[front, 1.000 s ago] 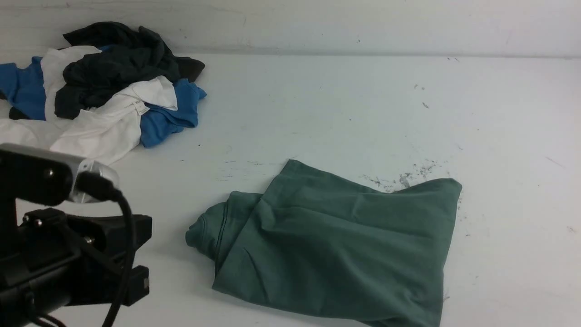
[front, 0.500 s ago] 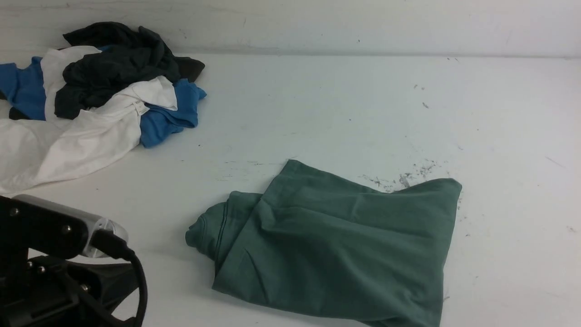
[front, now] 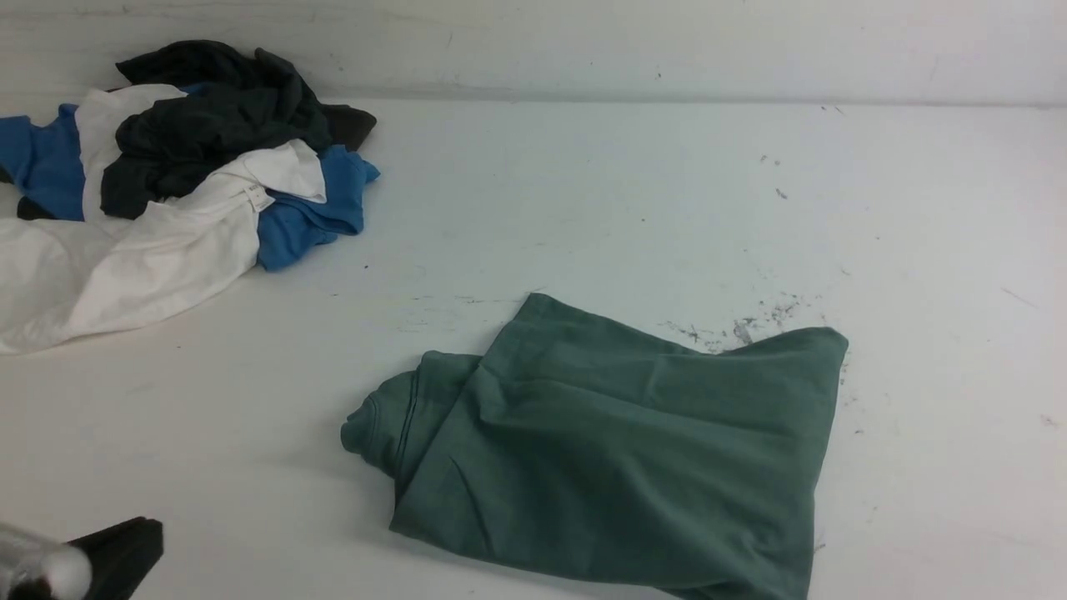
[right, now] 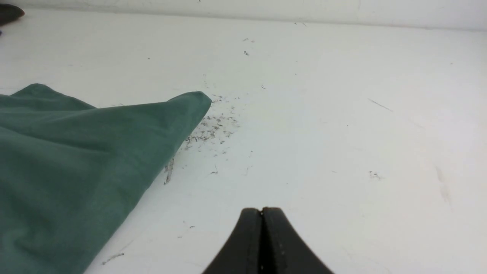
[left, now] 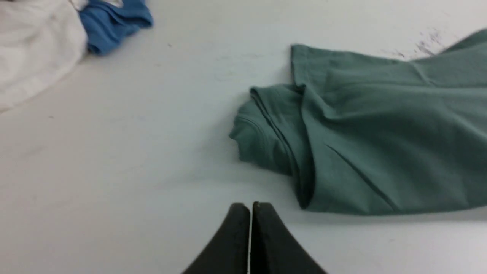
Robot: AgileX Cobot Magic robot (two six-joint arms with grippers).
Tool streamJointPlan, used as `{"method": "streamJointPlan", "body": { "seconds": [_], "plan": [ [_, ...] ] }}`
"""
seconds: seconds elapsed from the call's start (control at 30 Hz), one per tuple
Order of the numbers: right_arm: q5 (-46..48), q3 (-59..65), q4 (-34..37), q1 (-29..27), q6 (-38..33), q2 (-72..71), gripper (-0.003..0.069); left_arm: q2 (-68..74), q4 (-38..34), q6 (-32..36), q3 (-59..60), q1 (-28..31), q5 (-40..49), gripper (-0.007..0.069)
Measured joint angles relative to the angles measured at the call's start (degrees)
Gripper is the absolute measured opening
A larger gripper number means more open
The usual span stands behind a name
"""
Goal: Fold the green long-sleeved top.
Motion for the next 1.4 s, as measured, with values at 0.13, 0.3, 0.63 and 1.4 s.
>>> {"method": "streamJointPlan", "body": {
  "seconds": [0.13, 0.3, 0.63, 1.4],
  "plan": [
    [0.0, 0.0, 0.0, 0.0, 0.0, 0.0, -0.0014, -7.4, -1.7, 3.8, 5.9, 5.5, -1.6, -0.0004],
    [0.0, 0.0, 0.0, 0.0, 0.0, 0.0, -0.0014, -16.6, -2.1, 8.1, 10.6, 12.0, -0.7, -0.0004],
    [0.0, 0.0, 0.0, 0.0, 0.0, 0.0, -0.0015, -16.9, -2.1, 8.6, 10.6, 13.5, 3.0, -0.0004],
    [0.0, 0.0, -0.1, 0.0, 0.0, 0.0, -0.0015, -16.9, -2.1, 8.6, 10.6, 13.5, 3.0, -0.0004]
  ]
}}
